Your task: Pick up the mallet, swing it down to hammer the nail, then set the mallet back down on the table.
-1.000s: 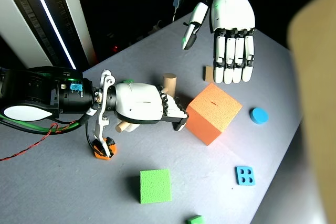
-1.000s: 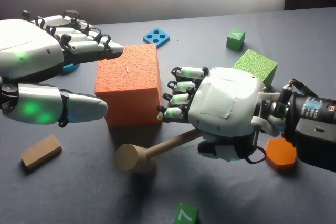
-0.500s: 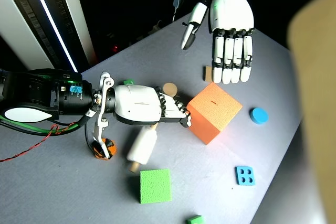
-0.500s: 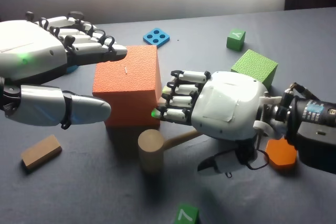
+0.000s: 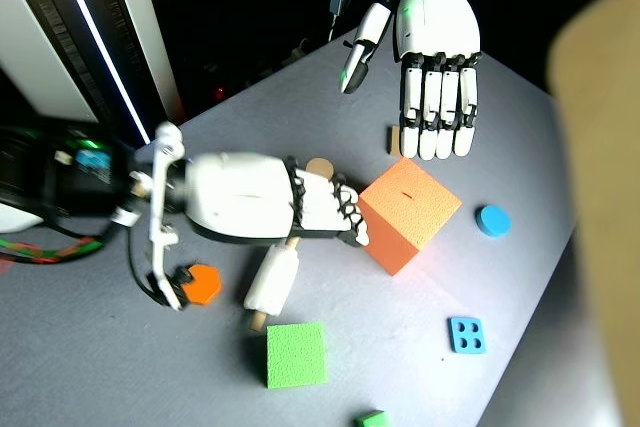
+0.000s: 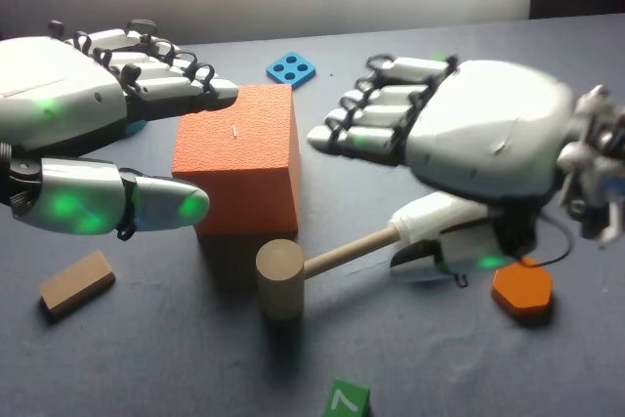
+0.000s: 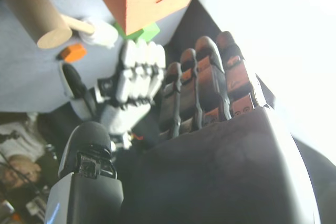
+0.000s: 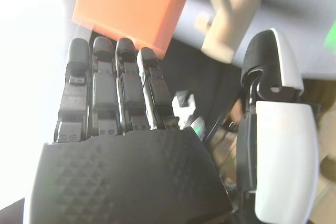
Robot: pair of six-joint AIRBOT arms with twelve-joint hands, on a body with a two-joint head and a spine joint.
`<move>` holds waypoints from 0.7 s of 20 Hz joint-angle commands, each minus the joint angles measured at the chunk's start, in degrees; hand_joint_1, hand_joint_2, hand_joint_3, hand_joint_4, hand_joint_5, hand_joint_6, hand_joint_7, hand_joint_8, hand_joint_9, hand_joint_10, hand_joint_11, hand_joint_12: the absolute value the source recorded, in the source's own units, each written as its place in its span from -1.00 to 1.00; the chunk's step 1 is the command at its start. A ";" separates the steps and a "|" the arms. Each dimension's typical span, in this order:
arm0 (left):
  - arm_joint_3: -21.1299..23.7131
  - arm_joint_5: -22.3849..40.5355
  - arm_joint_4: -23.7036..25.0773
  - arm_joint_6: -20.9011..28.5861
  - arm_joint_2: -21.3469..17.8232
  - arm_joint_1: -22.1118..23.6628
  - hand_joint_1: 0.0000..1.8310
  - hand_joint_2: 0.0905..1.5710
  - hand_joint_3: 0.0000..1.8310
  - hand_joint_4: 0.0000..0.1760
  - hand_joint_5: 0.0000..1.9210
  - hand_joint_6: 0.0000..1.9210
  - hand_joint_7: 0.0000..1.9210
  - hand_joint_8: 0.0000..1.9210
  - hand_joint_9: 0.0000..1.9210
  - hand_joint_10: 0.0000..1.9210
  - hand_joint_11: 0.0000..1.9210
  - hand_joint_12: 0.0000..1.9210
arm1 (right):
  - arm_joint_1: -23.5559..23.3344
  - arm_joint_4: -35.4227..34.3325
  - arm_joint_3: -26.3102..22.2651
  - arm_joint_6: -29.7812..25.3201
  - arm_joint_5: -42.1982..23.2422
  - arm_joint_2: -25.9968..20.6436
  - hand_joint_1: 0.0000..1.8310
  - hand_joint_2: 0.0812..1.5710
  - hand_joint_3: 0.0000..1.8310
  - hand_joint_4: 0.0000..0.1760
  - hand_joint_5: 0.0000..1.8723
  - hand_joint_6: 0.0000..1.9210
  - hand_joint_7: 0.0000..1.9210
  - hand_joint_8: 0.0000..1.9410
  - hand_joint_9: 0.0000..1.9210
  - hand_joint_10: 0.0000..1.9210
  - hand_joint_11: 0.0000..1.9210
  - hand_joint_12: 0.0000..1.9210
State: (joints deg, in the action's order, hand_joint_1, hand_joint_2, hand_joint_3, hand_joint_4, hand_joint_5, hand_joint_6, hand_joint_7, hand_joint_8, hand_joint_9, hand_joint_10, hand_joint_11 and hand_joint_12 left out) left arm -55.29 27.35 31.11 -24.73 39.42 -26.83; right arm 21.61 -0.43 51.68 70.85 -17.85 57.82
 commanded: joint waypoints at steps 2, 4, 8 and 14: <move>-0.11 5.19 -1.38 0.11 -0.57 0.77 -1.00 0.56 -1.00 -1.00 -0.82 -1.00 -0.77 -1.00 -0.78 -1.00 -1.00 -0.66 | -3.26 -7.74 -2.46 1.44 1.40 -3.09 -0.37 0.20 -1.00 -1.00 -0.80 -1.00 -0.75 -1.00 -0.76 -0.99 -1.00 -0.40; -0.05 5.19 -1.38 0.11 -0.58 0.77 -1.00 0.56 -1.00 -1.00 -0.83 -1.00 -0.78 -1.00 -0.78 -1.00 -1.00 -0.66 | -6.26 -15.51 -5.16 3.94 6.49 -5.74 -0.39 0.20 -1.00 -1.00 -0.80 -1.00 -0.75 -1.00 -0.76 -0.99 -1.00 -0.41; 0.07 5.17 -1.38 0.09 -0.57 1.00 -1.00 0.56 -1.00 -1.00 -0.82 -1.00 -0.74 -0.99 -0.73 -0.99 -1.00 -0.58 | -9.21 -17.00 -10.76 6.32 9.95 -11.46 -0.34 0.19 -1.00 -1.00 -0.70 -0.96 -0.63 -0.96 -0.66 -0.94 -1.00 -0.19; 0.61 4.63 -1.38 -0.18 -0.58 1.01 -0.80 0.57 -1.00 -1.00 -0.29 -1.00 -0.16 -0.85 -0.37 -0.48 -0.95 0.11 | -9.88 -20.47 -14.16 6.31 10.82 -17.68 -0.32 0.23 -1.00 -1.00 -0.86 0.43 -0.89 0.70 -0.86 0.80 -0.94 0.89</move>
State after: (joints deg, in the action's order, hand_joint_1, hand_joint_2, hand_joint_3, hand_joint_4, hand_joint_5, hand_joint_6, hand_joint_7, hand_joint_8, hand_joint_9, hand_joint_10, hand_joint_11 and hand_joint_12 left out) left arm -54.50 27.03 31.14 -24.77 39.42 -26.63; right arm 12.69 -20.58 37.82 77.21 -1.02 40.18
